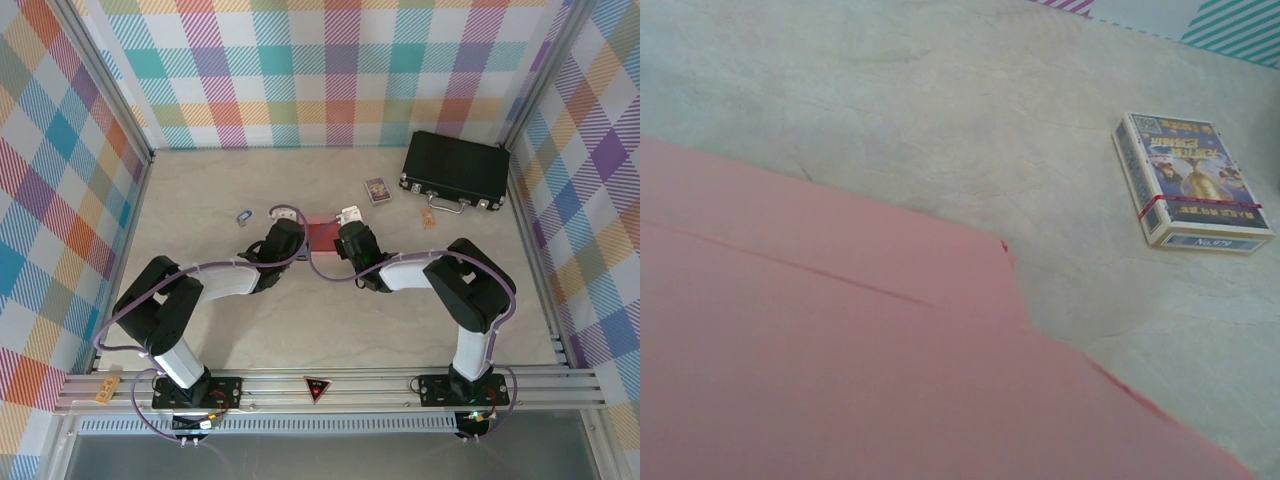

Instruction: Fold the paper box

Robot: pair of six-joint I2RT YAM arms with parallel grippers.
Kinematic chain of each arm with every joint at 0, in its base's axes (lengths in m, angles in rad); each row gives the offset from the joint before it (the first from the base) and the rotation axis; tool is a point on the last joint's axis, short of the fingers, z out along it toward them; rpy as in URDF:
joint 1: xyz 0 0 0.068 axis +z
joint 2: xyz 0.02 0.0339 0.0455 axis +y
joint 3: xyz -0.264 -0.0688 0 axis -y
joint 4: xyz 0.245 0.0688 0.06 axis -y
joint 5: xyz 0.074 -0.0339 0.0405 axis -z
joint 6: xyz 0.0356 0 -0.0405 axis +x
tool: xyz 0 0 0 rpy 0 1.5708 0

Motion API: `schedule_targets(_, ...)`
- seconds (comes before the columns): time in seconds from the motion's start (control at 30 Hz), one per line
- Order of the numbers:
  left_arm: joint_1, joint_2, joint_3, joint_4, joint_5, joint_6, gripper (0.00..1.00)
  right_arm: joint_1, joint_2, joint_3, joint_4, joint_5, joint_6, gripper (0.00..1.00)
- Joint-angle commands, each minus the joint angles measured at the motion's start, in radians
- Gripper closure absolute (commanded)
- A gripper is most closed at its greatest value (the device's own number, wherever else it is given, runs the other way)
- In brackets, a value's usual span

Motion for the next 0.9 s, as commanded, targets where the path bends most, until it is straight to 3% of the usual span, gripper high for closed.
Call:
schedule_targets(0.0, -0.018, -0.034, -0.017, 0.000, -0.018, -0.019, 0.90, 0.013, -0.042, -0.017, -0.011, -0.001, 0.032, 0.80)
schedule_targets(0.47, -0.019, -0.071, -0.050, -0.023, -0.034, -0.032, 0.82, 0.025, -0.114, -0.064, -0.055, 0.015, 0.031, 0.65)
schedule_targets(0.7, -0.019, -0.106, -0.071, -0.028, -0.023, -0.025, 0.63, 0.028, -0.160, -0.094, -0.092, -0.025, 0.035, 0.49)
schedule_targets(0.87, -0.020, -0.137, -0.097, -0.035, 0.005, -0.005, 0.45, 0.030, -0.209, -0.111, -0.157, -0.113, 0.048, 0.45)
